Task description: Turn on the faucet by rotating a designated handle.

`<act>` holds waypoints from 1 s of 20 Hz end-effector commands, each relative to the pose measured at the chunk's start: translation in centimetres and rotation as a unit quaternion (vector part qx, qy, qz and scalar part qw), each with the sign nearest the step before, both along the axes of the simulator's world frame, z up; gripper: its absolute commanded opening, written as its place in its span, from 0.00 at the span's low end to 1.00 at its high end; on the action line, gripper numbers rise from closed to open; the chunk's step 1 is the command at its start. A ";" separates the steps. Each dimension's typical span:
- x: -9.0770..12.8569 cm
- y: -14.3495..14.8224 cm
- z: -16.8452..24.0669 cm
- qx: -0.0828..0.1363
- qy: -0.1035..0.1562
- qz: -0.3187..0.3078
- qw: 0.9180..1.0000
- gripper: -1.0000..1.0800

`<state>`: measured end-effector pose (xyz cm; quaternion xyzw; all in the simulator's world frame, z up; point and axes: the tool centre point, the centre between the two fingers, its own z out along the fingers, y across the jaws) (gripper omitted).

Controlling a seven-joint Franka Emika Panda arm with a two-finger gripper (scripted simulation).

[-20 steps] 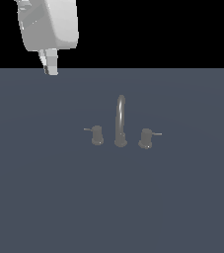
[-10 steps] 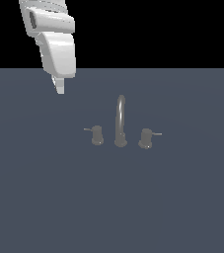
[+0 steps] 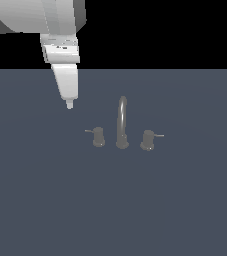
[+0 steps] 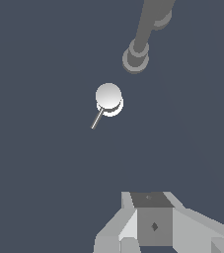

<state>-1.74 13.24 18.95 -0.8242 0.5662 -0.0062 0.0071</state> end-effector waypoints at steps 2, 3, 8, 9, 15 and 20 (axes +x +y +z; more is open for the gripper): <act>1.7 -0.4 -2.0 -0.001 0.001 -0.038 0.999 0.00; 2.2 -0.6 -2.6 -0.001 0.002 -0.050 0.999 0.00; 4.8 -1.6 -5.9 -0.002 0.004 -0.112 0.994 0.00; 5.3 -1.9 -6.5 -0.002 0.005 -0.124 0.992 0.00; 7.8 -3.4 -9.8 -0.002 0.007 -0.188 0.982 0.00; 9.2 -4.4 -11.6 -0.002 0.008 -0.226 0.974 0.00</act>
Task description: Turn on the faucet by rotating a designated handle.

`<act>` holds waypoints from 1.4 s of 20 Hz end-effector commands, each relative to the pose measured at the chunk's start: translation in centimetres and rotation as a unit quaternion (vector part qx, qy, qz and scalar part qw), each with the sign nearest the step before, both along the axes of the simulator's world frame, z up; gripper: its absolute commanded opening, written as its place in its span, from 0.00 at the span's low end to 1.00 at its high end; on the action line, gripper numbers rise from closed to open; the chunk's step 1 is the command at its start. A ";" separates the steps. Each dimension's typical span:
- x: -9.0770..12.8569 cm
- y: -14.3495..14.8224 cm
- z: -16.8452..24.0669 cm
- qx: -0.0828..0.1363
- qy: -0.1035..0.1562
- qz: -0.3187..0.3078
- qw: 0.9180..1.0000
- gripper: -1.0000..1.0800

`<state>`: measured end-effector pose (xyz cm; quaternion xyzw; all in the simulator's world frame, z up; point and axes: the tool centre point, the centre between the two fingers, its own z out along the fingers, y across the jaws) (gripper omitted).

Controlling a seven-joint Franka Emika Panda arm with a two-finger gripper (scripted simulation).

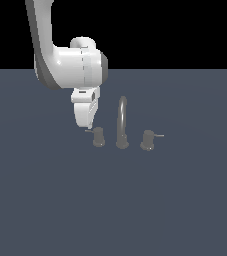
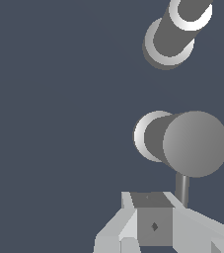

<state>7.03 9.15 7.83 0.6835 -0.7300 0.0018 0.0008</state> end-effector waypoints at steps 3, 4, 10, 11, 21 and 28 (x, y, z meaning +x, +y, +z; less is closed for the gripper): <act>0.9 -0.7 -1.2 0.001 0.000 -0.025 1.000 0.00; 1.0 -0.8 -1.3 0.001 0.000 -0.028 1.000 0.00; 1.2 -1.0 -1.6 0.001 0.001 -0.034 0.999 0.00; 1.2 -1.0 -1.6 0.001 0.001 -0.034 0.999 0.00; -1.4 1.1 -1.5 0.002 0.001 -0.034 0.999 0.00; -2.4 0.5 -1.5 0.002 -0.002 -0.036 0.999 0.00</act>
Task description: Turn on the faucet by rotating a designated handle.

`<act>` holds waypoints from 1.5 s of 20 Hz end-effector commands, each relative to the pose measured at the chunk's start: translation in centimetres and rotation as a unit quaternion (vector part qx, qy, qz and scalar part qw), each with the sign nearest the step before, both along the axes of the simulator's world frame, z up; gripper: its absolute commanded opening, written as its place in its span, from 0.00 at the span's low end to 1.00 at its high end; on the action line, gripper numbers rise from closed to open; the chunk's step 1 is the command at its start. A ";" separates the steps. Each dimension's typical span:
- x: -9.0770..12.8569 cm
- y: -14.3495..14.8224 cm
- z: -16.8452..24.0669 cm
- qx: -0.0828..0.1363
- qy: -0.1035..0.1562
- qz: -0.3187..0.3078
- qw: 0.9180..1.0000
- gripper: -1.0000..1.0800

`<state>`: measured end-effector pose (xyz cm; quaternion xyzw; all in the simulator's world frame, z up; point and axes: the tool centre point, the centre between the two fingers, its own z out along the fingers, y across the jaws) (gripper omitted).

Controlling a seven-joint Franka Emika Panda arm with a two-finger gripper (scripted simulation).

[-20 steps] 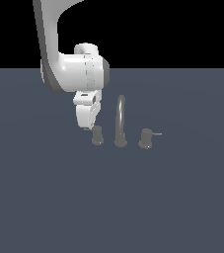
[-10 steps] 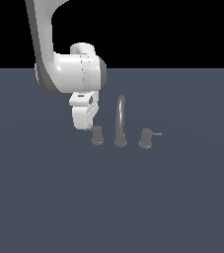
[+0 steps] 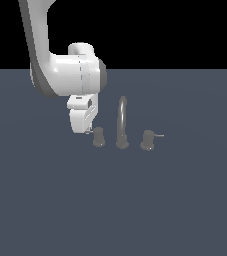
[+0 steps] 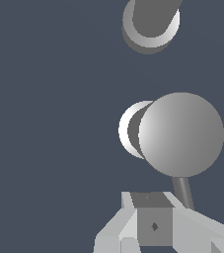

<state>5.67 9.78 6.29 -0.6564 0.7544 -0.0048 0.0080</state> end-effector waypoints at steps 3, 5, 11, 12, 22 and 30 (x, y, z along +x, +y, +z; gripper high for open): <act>-2.0 0.0 0.0 -0.002 0.008 0.001 1.000 0.00; -2.6 0.0 0.0 -0.002 0.008 0.001 1.000 0.00; -3.1 0.7 0.0 0.002 0.002 0.005 1.000 0.00; -3.4 0.4 0.0 0.002 0.003 0.005 1.000 0.00; -6.2 -2.6 0.0 -0.001 0.008 0.002 1.000 0.00; -5.9 -4.8 0.0 0.000 0.008 0.007 1.000 0.00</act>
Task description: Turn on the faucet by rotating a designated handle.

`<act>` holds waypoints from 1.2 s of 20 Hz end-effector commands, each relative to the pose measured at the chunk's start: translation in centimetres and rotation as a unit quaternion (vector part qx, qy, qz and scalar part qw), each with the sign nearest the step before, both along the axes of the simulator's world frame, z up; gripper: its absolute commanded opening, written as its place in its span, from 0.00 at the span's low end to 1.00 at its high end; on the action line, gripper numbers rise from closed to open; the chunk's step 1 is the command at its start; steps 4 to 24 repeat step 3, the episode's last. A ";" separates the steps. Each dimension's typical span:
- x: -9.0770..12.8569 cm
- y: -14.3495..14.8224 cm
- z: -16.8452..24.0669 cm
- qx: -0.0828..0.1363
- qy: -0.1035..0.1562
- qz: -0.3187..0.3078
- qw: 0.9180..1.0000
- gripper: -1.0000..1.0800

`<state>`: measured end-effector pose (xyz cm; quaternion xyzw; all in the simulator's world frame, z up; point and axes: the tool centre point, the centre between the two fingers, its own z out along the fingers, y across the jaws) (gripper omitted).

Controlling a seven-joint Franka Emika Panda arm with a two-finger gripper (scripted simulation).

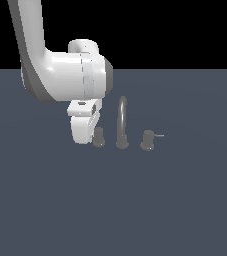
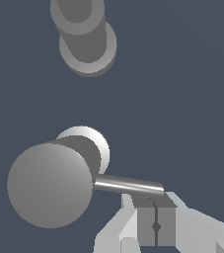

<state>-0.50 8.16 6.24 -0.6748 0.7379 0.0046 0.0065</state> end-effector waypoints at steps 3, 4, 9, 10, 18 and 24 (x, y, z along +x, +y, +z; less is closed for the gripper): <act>0.3 -4.7 0.0 -0.007 0.002 -0.021 1.000 0.00; 0.3 -4.7 0.0 -0.007 0.002 -0.021 1.000 0.00; 0.3 -4.7 0.0 -0.007 0.002 -0.021 1.000 0.00; 0.3 -4.7 0.0 -0.007 0.002 -0.021 1.000 0.00; 0.3 -4.7 0.0 -0.007 0.002 -0.021 1.000 0.00; 0.3 -4.7 0.0 -0.007 0.002 -0.021 1.000 0.00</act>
